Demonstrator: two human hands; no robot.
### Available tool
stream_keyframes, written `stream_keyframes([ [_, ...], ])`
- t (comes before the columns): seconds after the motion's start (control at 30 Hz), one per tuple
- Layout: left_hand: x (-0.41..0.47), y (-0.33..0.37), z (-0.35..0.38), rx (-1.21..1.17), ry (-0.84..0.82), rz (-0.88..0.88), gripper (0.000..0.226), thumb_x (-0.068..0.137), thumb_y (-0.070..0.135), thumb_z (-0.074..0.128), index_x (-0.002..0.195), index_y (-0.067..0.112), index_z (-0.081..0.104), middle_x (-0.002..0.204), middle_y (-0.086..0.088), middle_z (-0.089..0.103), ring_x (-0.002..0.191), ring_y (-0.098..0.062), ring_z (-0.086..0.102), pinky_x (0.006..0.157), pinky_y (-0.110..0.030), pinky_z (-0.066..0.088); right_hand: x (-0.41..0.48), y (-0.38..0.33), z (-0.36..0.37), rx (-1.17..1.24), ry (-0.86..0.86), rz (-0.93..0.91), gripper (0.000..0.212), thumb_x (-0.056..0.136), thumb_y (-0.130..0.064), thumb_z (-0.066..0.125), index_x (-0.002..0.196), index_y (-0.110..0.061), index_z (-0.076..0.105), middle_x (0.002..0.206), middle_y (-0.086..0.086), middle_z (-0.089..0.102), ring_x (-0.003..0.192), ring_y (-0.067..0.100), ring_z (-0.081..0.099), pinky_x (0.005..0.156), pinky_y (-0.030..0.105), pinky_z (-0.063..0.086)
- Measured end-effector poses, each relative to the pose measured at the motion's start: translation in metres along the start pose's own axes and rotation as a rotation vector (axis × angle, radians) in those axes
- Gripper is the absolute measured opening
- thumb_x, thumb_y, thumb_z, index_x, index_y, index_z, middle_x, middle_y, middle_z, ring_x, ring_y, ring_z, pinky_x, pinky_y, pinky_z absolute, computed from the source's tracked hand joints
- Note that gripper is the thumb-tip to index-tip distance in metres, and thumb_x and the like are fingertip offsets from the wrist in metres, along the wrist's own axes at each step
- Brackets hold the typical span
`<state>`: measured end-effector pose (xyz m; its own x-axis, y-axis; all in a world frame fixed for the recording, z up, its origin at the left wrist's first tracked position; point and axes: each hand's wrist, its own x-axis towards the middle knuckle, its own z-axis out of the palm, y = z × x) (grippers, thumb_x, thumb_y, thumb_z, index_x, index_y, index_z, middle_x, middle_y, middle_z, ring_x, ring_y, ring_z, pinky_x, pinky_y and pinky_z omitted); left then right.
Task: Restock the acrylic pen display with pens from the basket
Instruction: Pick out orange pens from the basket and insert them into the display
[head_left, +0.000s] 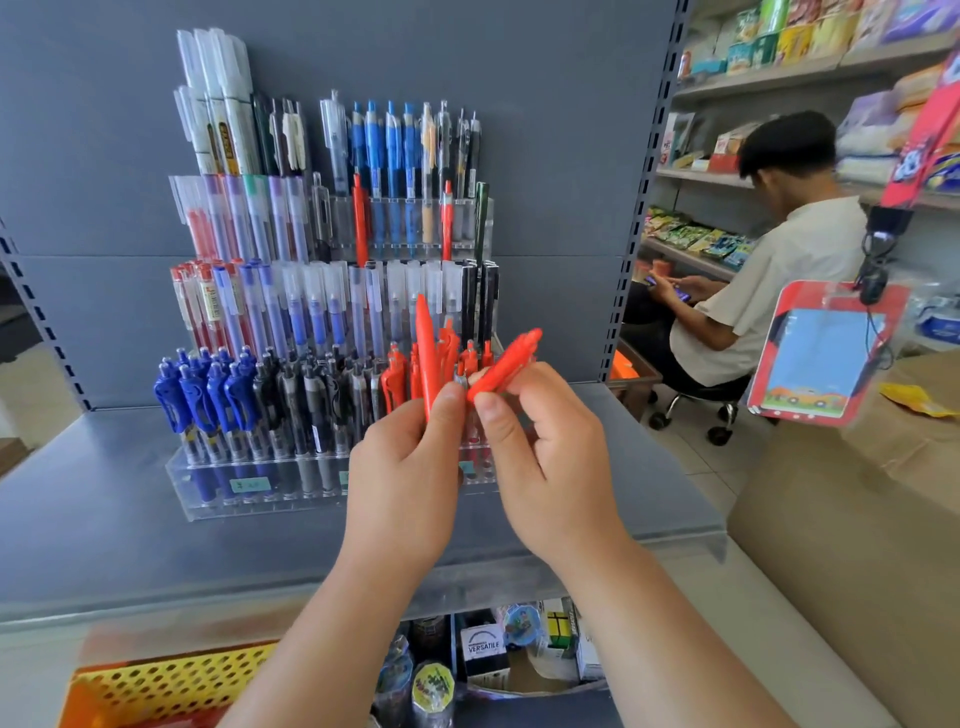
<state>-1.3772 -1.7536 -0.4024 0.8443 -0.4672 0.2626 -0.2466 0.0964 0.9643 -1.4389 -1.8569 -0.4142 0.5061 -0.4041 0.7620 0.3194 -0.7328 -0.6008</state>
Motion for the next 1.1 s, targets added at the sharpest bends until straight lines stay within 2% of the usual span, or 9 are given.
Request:
stream_keyframes([
  [0.07,0.000,-0.001,0.001,0.019,-0.004,0.011,0.075,0.072,0.073,0.048,0.081,-0.002,0.051,0.060,-0.001,0.043,0.057,-0.019,0.038,0.056,-0.039,0.032,0.000,0.003,-0.001,-0.010,0.021,0.057,0.021,0.100,-0.035,0.048,0.104,-0.025,0.066,0.094,-0.009,0.067,0.085,0.014,0.064,0.071,0.036,0.052],
  [0.17,0.000,-0.004,0.004,0.035,-0.012,0.009,0.070,0.082,0.065,0.050,0.083,-0.005,0.050,0.060,-0.002,0.040,0.057,-0.019,0.035,0.056,-0.040,0.030,0.000,0.009,-0.001,-0.058,0.033,0.138,0.025,0.099,-0.039,0.048,0.105,-0.026,0.068,0.088,-0.012,0.067,0.080,0.011,0.063,0.068,0.030,0.050],
  [0.37,0.003,-0.011,0.007,0.023,-0.037,0.037,0.061,0.089,0.060,0.051,0.084,-0.001,0.053,0.060,-0.004,0.039,0.056,-0.020,0.034,0.055,-0.040,0.031,0.003,0.015,-0.001,-0.096,0.028,0.196,0.020,0.098,-0.037,0.051,0.107,-0.029,0.067,0.088,-0.012,0.068,0.076,0.012,0.063,0.068,0.039,0.053],
  [0.5,0.007,-0.010,0.008,0.039,-0.041,0.063,0.041,0.093,0.050,0.054,0.074,0.015,0.062,0.056,-0.002,0.042,0.053,-0.018,0.037,0.053,-0.039,0.034,0.011,0.022,0.002,-0.085,0.042,0.245,0.025,0.094,-0.044,0.052,0.106,-0.030,0.068,0.090,-0.011,0.070,0.081,0.013,0.066,0.071,0.041,0.055],
  [0.63,0.009,-0.007,0.007,0.043,-0.016,0.105,0.037,0.093,0.047,0.056,0.069,0.021,0.064,0.053,0.000,0.039,0.050,-0.015,0.033,0.047,-0.031,0.029,0.015,0.029,0.007,-0.123,0.076,0.275,0.027,0.091,-0.048,0.052,0.106,-0.033,0.069,0.089,-0.012,0.071,0.078,0.011,0.067,0.070,0.041,0.056],
  [0.7,0.009,-0.006,0.005,0.031,-0.018,0.106,0.040,0.092,0.049,0.055,0.070,0.017,0.065,0.056,-0.005,0.040,0.051,-0.018,0.033,0.048,-0.033,0.028,0.016,0.033,0.009,-0.156,0.104,0.292,0.027,0.091,-0.048,0.053,0.106,-0.033,0.070,0.089,-0.012,0.071,0.075,0.012,0.066,0.069,0.040,0.056],
  [0.83,0.012,-0.007,0.000,0.011,0.015,0.111,0.067,0.085,0.059,0.050,0.087,-0.007,0.060,0.060,-0.012,0.042,0.051,-0.019,0.030,0.050,-0.036,0.026,0.019,0.042,0.010,-0.193,0.131,0.334,0.022,0.093,-0.043,0.055,0.105,-0.034,0.071,0.092,-0.013,0.073,0.079,0.010,0.068,0.071,0.040,0.056],
  [0.93,0.014,-0.009,-0.002,0.019,0.029,0.100,0.054,0.097,0.046,0.052,0.076,-0.004,0.055,0.058,-0.010,0.044,0.049,-0.017,0.032,0.050,-0.033,0.028,0.021,0.045,0.009,-0.194,0.117,0.370,0.016,0.094,-0.036,0.060,0.102,-0.033,0.074,0.087,-0.015,0.074,0.077,0.006,0.068,0.071,0.039,0.057],
  [1.1,0.014,-0.008,-0.006,0.041,0.018,0.100,0.046,0.098,0.038,0.054,0.071,0.001,0.055,0.056,-0.008,0.042,0.049,-0.017,0.031,0.046,-0.030,0.027,0.021,0.046,0.011,-0.240,0.108,0.365,0.016,0.095,-0.034,0.060,0.101,-0.032,0.075,0.087,-0.016,0.074,0.080,0.004,0.068,0.071,0.036,0.057],
])
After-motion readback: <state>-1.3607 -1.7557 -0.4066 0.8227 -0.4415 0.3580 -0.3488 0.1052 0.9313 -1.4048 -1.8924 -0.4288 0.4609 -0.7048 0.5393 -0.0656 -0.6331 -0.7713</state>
